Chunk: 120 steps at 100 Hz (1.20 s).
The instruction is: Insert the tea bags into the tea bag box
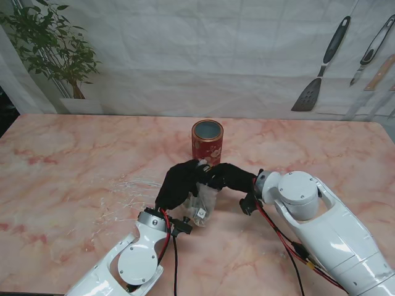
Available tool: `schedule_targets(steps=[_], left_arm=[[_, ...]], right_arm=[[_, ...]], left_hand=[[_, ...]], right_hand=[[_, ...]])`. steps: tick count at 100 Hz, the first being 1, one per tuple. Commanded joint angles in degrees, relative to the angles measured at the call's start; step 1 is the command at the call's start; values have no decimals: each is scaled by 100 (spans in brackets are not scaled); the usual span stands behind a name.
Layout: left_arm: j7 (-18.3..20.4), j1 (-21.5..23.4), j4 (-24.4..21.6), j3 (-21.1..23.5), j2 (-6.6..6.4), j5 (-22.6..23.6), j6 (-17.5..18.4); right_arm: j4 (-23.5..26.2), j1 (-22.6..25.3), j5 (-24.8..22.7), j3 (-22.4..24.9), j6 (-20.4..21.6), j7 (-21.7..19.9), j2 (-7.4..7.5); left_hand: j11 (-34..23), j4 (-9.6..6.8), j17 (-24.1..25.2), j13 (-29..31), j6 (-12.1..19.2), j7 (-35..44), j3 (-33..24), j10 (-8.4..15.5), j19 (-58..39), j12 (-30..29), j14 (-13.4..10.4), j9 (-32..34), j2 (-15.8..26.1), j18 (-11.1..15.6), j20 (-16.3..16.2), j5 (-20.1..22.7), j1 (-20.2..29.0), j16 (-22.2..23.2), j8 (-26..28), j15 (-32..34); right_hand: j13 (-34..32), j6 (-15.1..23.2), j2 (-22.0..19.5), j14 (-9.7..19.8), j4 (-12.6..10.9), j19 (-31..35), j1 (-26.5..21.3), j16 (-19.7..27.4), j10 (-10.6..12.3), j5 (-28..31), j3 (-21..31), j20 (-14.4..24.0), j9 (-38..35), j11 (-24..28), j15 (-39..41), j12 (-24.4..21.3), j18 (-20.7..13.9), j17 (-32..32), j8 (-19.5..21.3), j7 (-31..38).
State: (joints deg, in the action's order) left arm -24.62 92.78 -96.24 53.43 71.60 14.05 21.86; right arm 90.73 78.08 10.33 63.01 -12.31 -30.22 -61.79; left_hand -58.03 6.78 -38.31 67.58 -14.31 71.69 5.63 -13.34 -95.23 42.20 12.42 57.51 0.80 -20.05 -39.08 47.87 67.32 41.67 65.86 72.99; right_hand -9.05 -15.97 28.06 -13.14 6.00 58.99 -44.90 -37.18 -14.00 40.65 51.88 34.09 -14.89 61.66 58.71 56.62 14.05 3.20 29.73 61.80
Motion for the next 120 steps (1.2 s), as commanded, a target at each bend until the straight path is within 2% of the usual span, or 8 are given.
schedule_targets(steps=[1, 26, 54, 75, 89, 103, 109, 120], left_arm=[[93, 0, -17, -33, 20, -40, 40], [149, 29, -9, 47, 1, -91, -44], [124, 15, 5, 72, 4, -63, -66], [143, -2, 11, 14, 3, -51, 2], [157, -13, 20, -26, 2, -42, 43], [147, -24, 26, -48, 9, -48, 66], [143, -27, 26, -56, 12, -53, 73], [140, -39, 40, -78, 18, -65, 104]], right_arm=[[-29, -17, 136, -17, 37, -95, -39], [137, 143, 101, 193, 92, 82, -57], [343, 330, 129, 461, -77, 271, -86], [276, 257, 246, 378, -272, 168, -87], [128, 111, 270, 223, -256, -1, -66], [16, -42, 271, 65, -253, -184, -36], [-50, -118, 282, -3, -241, -291, -21], [-105, -198, 246, -112, -179, -364, -4]], left_hand=[[-68, -262, -27, -10, 197, 294, -264, 321, -109, -89, -7, -8, 516, 330, -20, 22, 397, -78, 63, -206], [-66, -263, -27, -3, 191, 294, -267, 302, -109, -92, 18, 5, 500, 330, -20, 34, 406, -78, 60, -205], [-64, -263, -27, 4, 180, 290, -266, 297, -108, -92, 17, 8, 500, 329, -21, 44, 405, -74, 55, -199], [-63, -263, -26, -2, 180, 291, -267, 296, -105, -91, 22, 12, 497, 312, -21, 44, 408, -76, 54, -201], [-61, -263, -26, -2, 180, 291, -268, 299, -104, -91, 22, 8, 500, 310, -22, 43, 407, -76, 54, -201], [-61, -262, -26, -5, 180, 291, -267, 306, -104, -91, 17, 7, 502, 310, -23, 43, 407, -76, 53, -202], [-57, -262, -24, -5, 180, 291, -268, 305, -103, -92, 16, 5, 506, 322, -23, 43, 408, -76, 53, -202], [-49, -262, -24, -16, 191, 286, -268, 311, -104, -96, 0, 0, 514, 330, -23, 32, 408, -84, 52, -221]], right_hand=[[-10, 68, -105, 35, -114, 24, -116, 17, 21, 76, -28, 47, -12, 70, 57, 19, -58, 41, 119, 289], [193, -157, -318, 34, -260, -22, -132, 32, -38, -249, 41, 13, 234, 47, 24, 79, -84, 133, 815, 450], [200, -149, -326, 50, -303, -20, -105, 47, -32, -261, 72, 18, 238, 36, 4, 81, -87, 131, 940, 461], [6, 25, -131, 6, -305, 54, 17, 34, -20, -15, -25, 63, -17, 37, 60, 25, -27, 40, 538, 332], [-117, 131, -21, -45, 62, 90, 64, 29, -5, 125, -459, 61, -135, 27, 78, -73, 32, -15, 158, 325], [-180, 126, 35, -88, 293, 142, 788, 18, -17, 470, -737, 33, -200, 6, 83, -128, 93, -61, 283, -188], [-154, 97, 41, -67, 84, 157, 1305, 12, -10, 646, -621, -5, -151, -44, 77, -138, 85, -51, 721, -788], [-217, 126, 953, -103, 72, 213, 1780, -12, -28, 671, -214, -10, -157, -71, 107, -141, 176, -122, 910, -1135]])
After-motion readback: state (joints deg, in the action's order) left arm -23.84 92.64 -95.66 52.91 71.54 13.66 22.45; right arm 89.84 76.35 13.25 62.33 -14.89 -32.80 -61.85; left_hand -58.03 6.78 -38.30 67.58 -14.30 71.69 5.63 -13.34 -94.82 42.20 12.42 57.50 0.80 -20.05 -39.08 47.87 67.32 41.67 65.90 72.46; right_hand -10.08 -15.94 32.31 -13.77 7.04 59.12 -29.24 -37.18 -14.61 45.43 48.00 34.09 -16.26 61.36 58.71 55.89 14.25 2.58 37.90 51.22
